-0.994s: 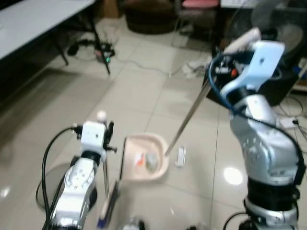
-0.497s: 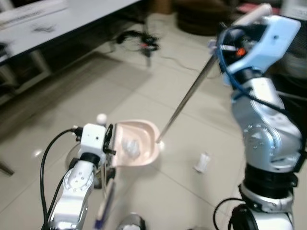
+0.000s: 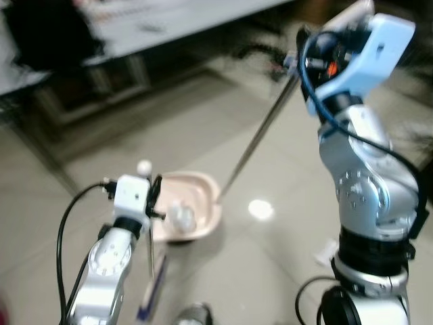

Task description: Sweep floor

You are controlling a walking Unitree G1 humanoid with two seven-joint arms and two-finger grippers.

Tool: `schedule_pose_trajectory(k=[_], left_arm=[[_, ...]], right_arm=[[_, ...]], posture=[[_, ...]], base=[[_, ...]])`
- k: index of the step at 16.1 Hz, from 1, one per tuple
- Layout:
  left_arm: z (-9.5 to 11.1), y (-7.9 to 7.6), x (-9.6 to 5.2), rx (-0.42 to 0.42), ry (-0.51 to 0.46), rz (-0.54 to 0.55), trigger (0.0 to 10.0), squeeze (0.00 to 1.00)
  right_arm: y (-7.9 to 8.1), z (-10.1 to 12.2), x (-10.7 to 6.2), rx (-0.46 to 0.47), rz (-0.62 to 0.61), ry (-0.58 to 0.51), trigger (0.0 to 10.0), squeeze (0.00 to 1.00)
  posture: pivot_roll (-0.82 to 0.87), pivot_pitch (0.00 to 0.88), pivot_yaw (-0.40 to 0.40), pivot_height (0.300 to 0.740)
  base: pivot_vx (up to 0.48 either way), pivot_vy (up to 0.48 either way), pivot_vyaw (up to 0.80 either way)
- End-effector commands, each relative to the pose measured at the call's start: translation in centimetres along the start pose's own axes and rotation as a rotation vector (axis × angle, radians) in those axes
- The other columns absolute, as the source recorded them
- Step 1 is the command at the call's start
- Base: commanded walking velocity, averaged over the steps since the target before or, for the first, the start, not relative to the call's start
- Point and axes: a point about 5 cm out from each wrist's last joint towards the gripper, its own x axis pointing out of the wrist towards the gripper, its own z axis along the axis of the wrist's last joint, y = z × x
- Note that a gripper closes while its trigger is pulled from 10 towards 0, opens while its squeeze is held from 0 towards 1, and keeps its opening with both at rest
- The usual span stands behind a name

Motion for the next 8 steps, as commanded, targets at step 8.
schedule_pose_trajectory(k=[8], left_arm=[[0.9, 0.3, 0.0, 0.021, -0.044, -0.003, 10.0, 0.00]], right_arm=[[-0.9, 0.6, -0.4, -0.016, -0.041, -0.048, 10.0, 0.00]], posture=[[0.00, 0.070, 0.073, 0.740]], base=[[0.380, 0.000, 0.05]])
